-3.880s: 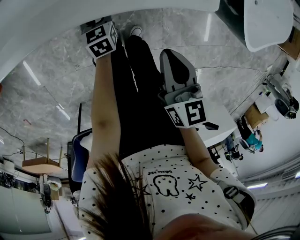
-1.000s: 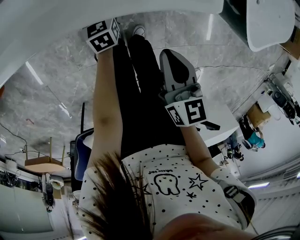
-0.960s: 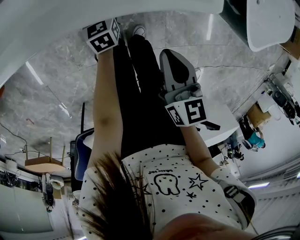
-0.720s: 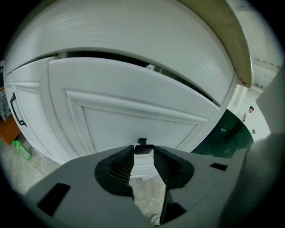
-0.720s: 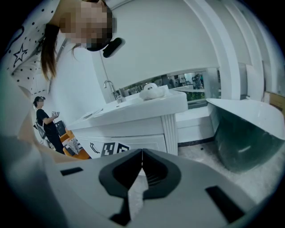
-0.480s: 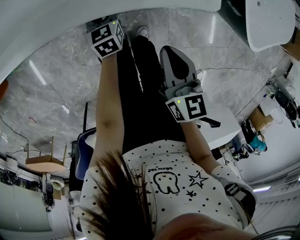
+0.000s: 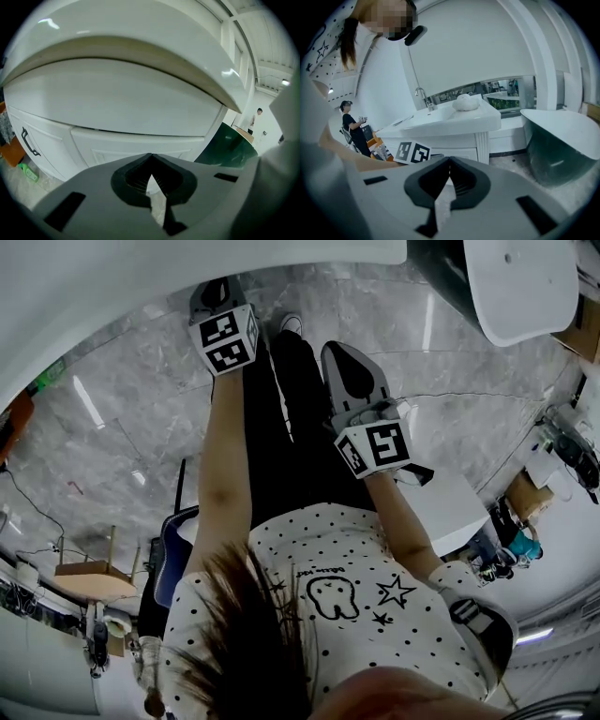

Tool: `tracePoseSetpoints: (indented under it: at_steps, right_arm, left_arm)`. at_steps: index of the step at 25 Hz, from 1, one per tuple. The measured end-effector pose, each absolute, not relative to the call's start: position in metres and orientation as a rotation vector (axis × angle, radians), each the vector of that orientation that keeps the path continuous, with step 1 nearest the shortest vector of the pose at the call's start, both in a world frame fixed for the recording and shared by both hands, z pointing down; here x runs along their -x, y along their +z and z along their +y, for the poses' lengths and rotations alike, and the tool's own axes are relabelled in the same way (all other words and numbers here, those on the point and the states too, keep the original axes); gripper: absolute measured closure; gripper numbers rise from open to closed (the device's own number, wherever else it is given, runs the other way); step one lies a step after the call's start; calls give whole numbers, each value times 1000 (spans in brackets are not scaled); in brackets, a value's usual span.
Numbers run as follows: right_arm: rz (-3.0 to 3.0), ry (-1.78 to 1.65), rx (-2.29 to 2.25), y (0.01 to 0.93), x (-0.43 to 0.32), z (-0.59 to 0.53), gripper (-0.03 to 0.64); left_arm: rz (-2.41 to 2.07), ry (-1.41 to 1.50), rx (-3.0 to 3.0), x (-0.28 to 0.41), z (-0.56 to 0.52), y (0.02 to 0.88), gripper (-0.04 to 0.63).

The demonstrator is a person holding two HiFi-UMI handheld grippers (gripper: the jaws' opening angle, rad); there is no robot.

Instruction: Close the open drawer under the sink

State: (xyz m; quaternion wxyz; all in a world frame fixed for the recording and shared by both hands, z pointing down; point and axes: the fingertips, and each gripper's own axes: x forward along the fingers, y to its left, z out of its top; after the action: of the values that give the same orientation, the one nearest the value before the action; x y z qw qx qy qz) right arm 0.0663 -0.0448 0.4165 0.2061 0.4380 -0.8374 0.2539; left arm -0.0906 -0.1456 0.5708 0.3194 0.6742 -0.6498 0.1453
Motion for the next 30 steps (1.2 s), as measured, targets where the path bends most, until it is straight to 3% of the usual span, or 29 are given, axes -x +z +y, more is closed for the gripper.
tracePoseSetpoints:
  at_steps: [30]
  right_arm:
    - [-2432, 527, -1055, 325, -59, -24, 603]
  left_arm:
    - [-1799, 293, -1872, 83, -127, 390, 591]
